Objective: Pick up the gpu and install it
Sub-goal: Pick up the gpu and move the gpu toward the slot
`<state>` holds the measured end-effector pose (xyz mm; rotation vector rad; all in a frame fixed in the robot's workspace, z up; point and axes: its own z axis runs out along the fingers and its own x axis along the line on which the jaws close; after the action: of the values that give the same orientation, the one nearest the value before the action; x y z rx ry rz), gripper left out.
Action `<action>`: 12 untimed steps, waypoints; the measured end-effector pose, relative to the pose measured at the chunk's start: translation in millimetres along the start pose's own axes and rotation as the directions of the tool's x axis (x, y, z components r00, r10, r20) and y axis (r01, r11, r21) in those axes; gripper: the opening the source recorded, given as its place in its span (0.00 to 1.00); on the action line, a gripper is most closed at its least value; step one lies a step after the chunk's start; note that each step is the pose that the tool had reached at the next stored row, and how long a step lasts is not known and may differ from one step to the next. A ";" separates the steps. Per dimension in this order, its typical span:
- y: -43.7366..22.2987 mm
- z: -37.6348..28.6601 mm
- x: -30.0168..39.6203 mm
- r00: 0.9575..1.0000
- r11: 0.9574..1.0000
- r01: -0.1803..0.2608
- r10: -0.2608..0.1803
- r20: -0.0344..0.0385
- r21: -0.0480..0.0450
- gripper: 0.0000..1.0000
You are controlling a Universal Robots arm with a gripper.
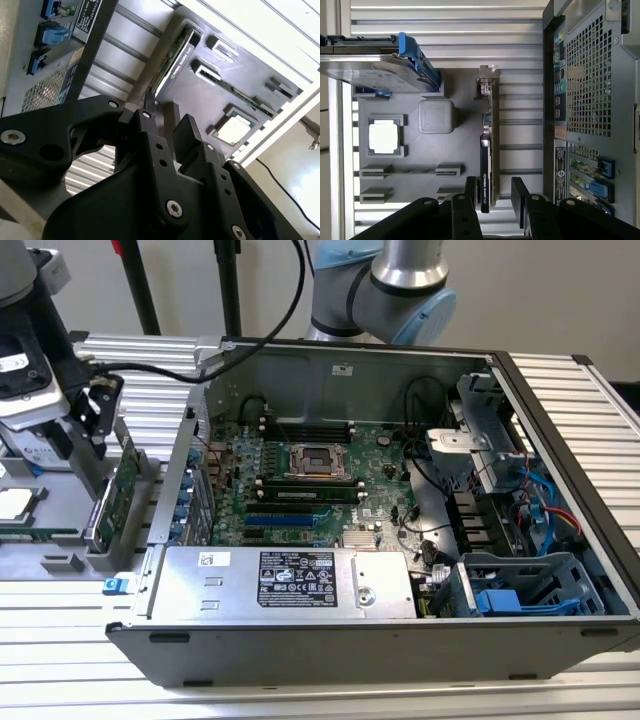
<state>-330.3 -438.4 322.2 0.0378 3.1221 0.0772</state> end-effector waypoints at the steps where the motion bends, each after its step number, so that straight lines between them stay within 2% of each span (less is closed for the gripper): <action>1: -0.1 0.7 0.0 1.000 1.000 0.000 0.000 0.000 0.000 1.00; 12: -0.5 8.4 0.2 1.000 1.000 0.000 0.000 0.000 0.002 1.00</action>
<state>-330.3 -438.5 313.8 0.0377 3.1222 0.0740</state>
